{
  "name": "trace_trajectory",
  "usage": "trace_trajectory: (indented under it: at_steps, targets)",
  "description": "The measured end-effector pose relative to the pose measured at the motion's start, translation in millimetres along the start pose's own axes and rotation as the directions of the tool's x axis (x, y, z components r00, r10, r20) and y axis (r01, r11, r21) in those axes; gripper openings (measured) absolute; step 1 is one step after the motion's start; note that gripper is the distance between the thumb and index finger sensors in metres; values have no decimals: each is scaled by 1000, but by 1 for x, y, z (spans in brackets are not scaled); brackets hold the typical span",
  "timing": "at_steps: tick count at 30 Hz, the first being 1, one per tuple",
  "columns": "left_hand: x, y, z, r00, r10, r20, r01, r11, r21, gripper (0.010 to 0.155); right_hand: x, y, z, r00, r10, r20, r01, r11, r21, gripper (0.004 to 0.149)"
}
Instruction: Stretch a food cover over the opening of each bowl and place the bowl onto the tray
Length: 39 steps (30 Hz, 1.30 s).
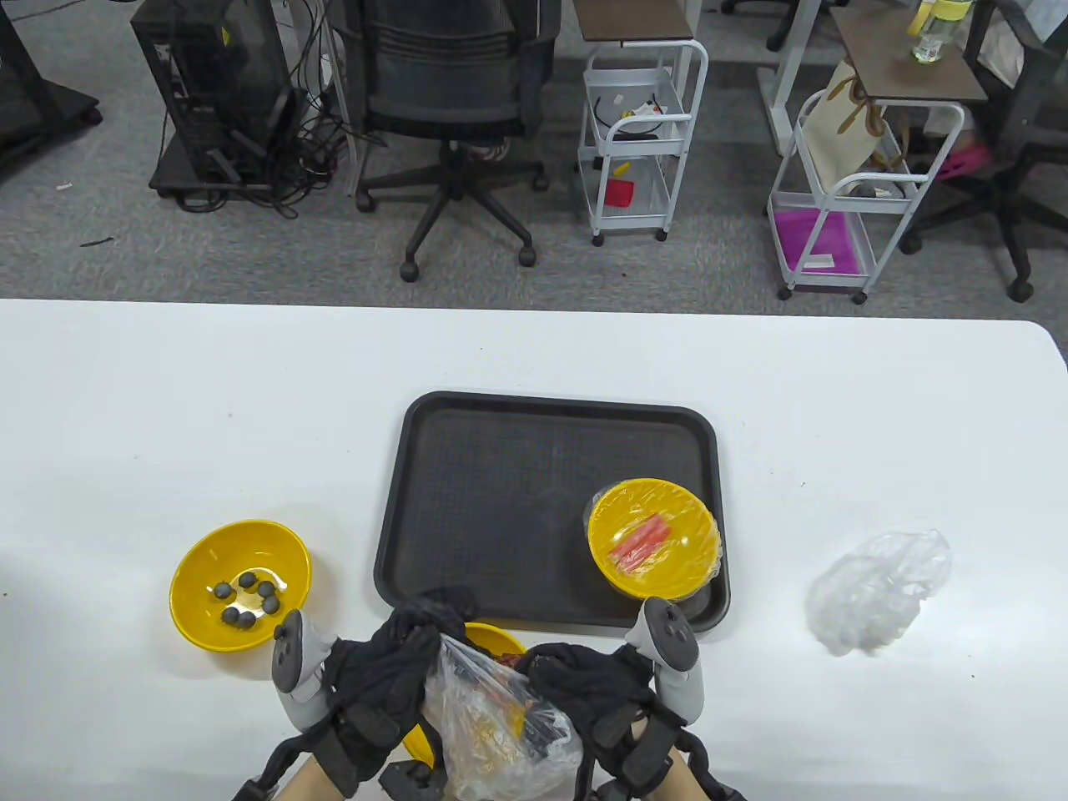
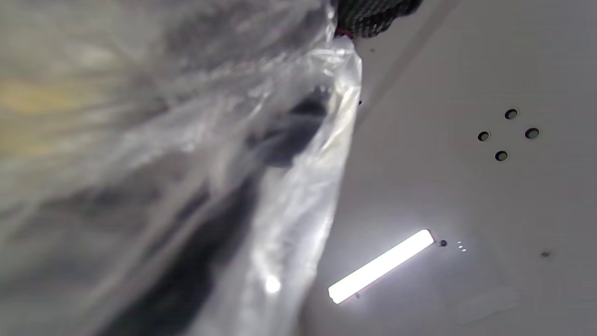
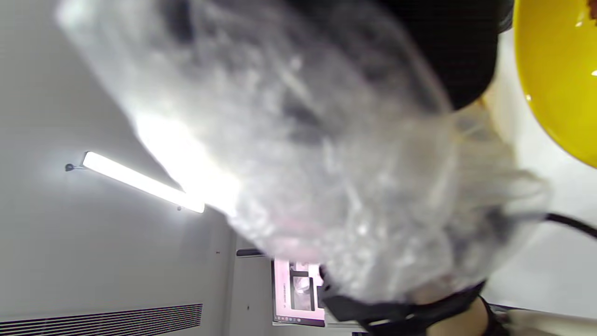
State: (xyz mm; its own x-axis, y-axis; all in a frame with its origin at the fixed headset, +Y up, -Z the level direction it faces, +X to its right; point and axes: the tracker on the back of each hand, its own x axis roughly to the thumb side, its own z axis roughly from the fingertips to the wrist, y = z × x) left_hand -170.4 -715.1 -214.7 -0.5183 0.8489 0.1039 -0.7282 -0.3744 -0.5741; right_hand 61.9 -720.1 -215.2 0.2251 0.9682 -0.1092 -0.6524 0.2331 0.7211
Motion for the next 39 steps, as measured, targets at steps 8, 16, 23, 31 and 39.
trace_trajectory:
  at_steps: [8, 16, 23, 31, 39]
  targets:
    - [-12, 1, -1, 983, 136, -126, -147, 985, -90, 41, -4, -6, 1, 998, -37, -51, 39, 999, 38, 54]
    - [-10, -2, 2, 975, -113, -192, 105, 993, -52, 41, -11, 2, -2, 989, -99, -111, 124, 958, 258, 68]
    - [0, -14, 5, 873, -472, -120, 473, 881, -22, 41, -5, -3, 1, 970, -237, 51, 224, 956, 191, 42]
    - [1, -17, 4, 817, -567, -106, 570, 822, -9, 41, -11, -1, -1, 898, -382, 220, 364, 924, 120, 42]
    - [-7, -15, 2, 836, -531, -138, 528, 847, -65, 41, -13, -6, 1, 875, -399, 275, 396, 916, 69, 41]
